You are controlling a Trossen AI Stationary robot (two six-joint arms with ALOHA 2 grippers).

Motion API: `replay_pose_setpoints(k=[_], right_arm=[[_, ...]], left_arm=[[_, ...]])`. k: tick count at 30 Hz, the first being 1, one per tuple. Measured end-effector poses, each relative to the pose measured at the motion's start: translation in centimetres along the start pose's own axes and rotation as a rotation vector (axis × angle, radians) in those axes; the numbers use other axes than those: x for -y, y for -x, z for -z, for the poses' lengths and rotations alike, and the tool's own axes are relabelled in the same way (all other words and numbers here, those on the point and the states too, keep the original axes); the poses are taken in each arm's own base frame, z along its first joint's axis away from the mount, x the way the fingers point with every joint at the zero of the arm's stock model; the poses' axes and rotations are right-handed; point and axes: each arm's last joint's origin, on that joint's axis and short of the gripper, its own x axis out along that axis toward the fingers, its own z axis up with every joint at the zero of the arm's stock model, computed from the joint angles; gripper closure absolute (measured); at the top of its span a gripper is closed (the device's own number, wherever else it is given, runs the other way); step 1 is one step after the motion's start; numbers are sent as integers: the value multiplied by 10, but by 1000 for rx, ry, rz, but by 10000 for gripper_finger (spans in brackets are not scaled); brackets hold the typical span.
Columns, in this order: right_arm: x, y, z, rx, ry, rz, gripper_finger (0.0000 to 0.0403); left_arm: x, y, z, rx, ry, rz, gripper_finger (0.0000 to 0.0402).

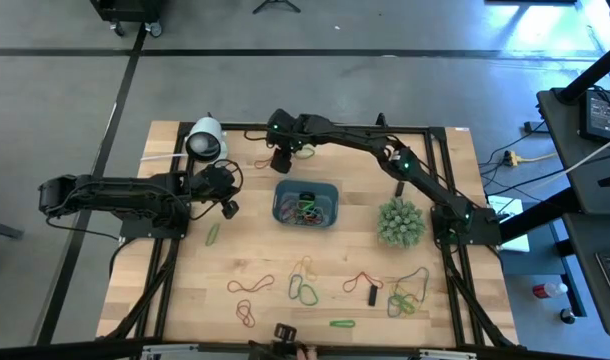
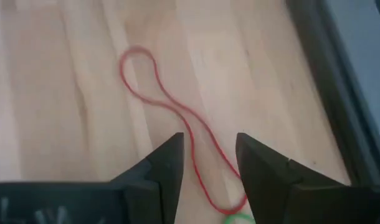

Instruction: Pick and place rubber bands into bin

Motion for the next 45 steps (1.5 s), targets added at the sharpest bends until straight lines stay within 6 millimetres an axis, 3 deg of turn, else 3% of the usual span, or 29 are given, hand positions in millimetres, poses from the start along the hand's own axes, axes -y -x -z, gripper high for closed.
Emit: replay_pose_setpoints(k=[7,12,17,23,29,33,39,45], right_arm=[[-12,2,5,-72,-208,-23,259],[-19,10,9,-136,-198,-29,280],[-26,42,-5,-74,-134,-12,315],[-29,82,-13,-52,-99,5,391],[-41,120,-2,-39,-105,-2,391],[-51,147,25,58,-149,-12,399],[-63,193,95,276,-276,6,395],[-76,215,161,474,-361,-29,400]], left_arm=[[0,0,0,-1,10,1,400],[0,0,-2,20,22,-1,398],[1,0,-4,40,18,6,391],[2,0,-7,77,14,17,389],[5,3,-17,141,-51,56,378],[6,6,-23,160,-88,58,347],[8,2,-33,192,-114,0,275],[9,-18,-58,154,-91,-71,217]])
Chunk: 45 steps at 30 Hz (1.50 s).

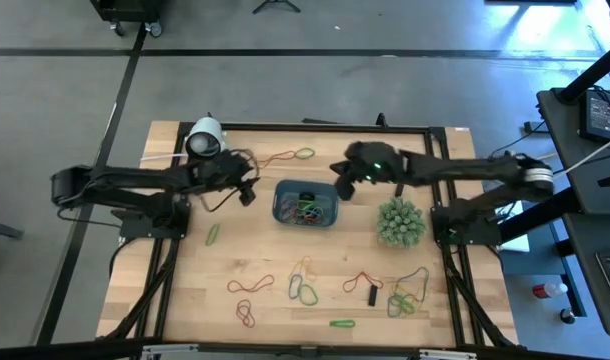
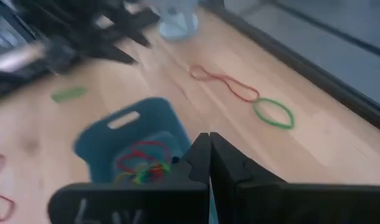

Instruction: Pick and place rubber bands into bin

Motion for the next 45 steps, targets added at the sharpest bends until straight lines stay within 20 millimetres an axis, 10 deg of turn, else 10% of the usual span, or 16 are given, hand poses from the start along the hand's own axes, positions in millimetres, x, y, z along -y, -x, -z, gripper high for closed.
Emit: replay_pose_setpoints(k=[12,24,32,40,45], right_arm=[[3,14,42,76,-61,-77,392],[1,14,43,66,-28,-81,391],[-3,15,45,60,-20,-97,391],[-3,15,44,66,-45,-101,391],[-3,15,44,66,-55,-101,391]], left_arm=[[-29,-86,-54,-240,-15,-148,209],[-55,-159,-60,-425,32,-91,217],[-70,-173,-44,-514,94,-38,240],[-69,-171,-42,-533,51,-15,386],[-62,-160,-49,-522,-14,-26,400]])
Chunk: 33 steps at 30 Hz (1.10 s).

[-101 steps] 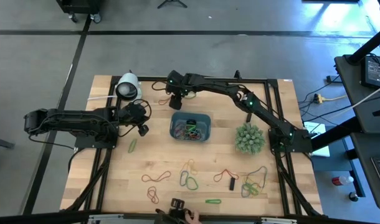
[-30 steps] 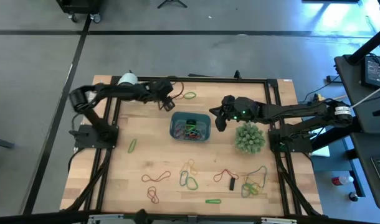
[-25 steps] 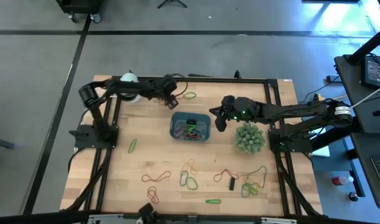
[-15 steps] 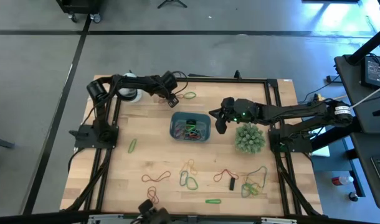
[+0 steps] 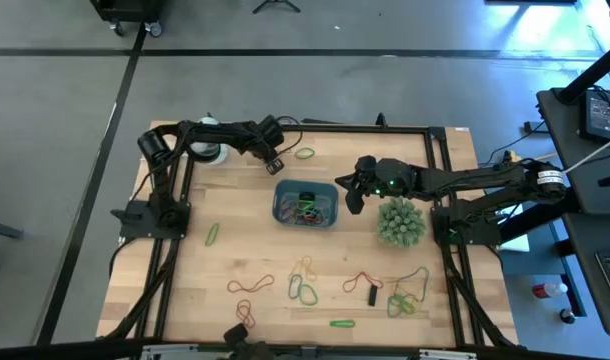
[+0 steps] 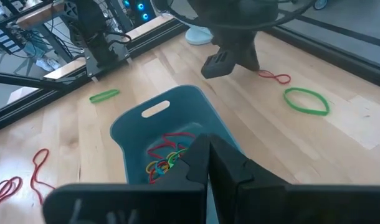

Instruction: Pick and place rubber bands into bin

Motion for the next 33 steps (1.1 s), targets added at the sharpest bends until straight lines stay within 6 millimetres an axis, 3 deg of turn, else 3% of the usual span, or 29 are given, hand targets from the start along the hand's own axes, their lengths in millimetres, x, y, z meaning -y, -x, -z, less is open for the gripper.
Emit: replay_pose_setpoints(k=[3,13,19,25,33], right_arm=[[0,0,0,0,-12,0,391],[0,0,0,1,-8,2,391],[-5,1,3,-14,67,-12,391],[-7,1,11,-37,107,-24,391],[-5,1,19,-57,108,-21,391]], left_arm=[[11,20,2,0,-46,-5,400],[48,111,-11,291,-123,41,400],[74,150,-8,418,-167,47,400],[68,144,-2,340,-149,-110,397],[28,96,5,148,-27,-6,324]])
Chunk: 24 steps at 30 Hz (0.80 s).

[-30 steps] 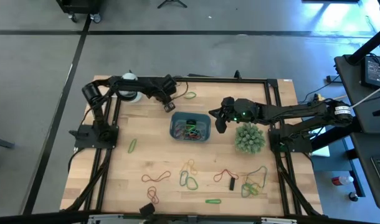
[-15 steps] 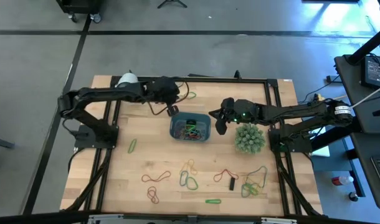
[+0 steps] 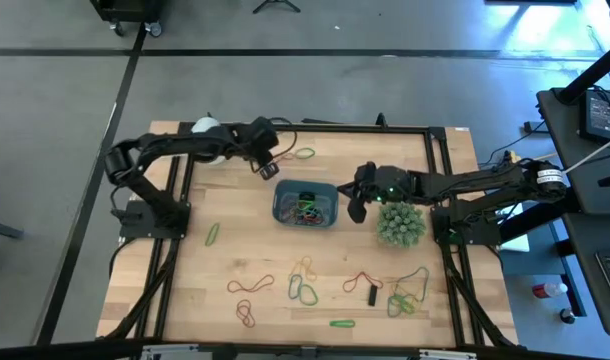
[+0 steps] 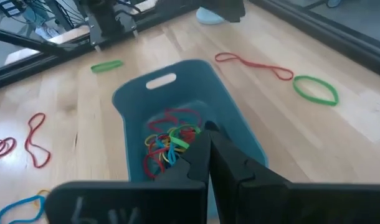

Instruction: Pick and place rubber bands into bin

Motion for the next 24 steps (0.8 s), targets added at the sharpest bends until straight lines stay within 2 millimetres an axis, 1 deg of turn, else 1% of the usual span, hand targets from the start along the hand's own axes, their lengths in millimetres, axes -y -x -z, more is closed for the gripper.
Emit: replay_pose_setpoints(k=[4,7,12,14,16,18,20,22,24], right_arm=[[2,0,6,-19,4,5,391],[3,0,9,-41,9,12,391],[4,0,12,-76,18,25,391],[4,0,12,-78,20,25,391],[4,0,12,-79,21,26,391],[4,0,12,-79,22,26,391],[4,0,12,-79,22,26,391],[4,0,12,-79,22,26,391],[4,0,12,-79,22,26,391]], left_arm=[[-18,-22,6,-34,47,21,282],[-24,-44,13,-64,54,59,262],[-22,-80,25,-151,46,76,252],[-21,-88,26,-165,46,76,255],[-21,-93,29,-190,48,71,265],[-21,-93,30,-200,64,68,286],[-19,-93,31,-205,72,64,323],[-18,-91,30,-206,74,56,373],[-15,-91,30,-208,72,50,391]])
